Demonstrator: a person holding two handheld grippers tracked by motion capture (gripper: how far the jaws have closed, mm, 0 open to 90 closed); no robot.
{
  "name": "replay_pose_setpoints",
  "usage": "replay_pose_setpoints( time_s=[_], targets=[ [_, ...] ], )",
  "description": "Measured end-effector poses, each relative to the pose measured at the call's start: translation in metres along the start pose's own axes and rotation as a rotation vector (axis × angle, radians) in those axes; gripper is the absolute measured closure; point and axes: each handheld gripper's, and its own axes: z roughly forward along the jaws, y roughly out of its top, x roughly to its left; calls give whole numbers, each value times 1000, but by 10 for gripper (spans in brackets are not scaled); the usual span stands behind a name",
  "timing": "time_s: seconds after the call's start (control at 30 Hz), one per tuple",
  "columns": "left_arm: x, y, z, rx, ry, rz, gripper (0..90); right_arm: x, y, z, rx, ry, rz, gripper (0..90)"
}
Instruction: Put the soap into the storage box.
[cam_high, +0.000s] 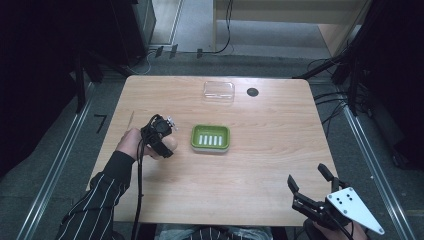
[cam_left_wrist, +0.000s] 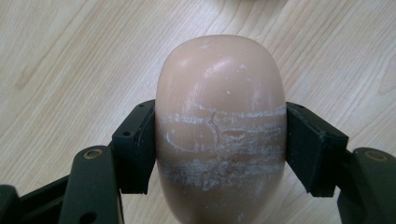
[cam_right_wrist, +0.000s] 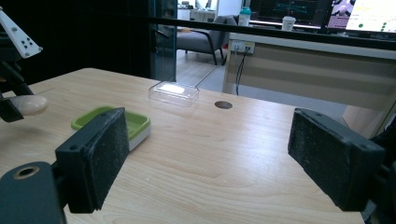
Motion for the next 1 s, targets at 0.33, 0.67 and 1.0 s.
replay_pose_setpoints(
  time_s=[0.33,0.67,1.0],
  targets=[
    [-2,9,-2,-10,-12,28,334,0,0,0,2,1,-1,132],
    [-2,16,-4,-16,-15,63,334,0,0,0,2,1,0,132],
    [-2,23,-8,-24,-17,87,334,0,0,0,5,1,2,132]
  ],
)
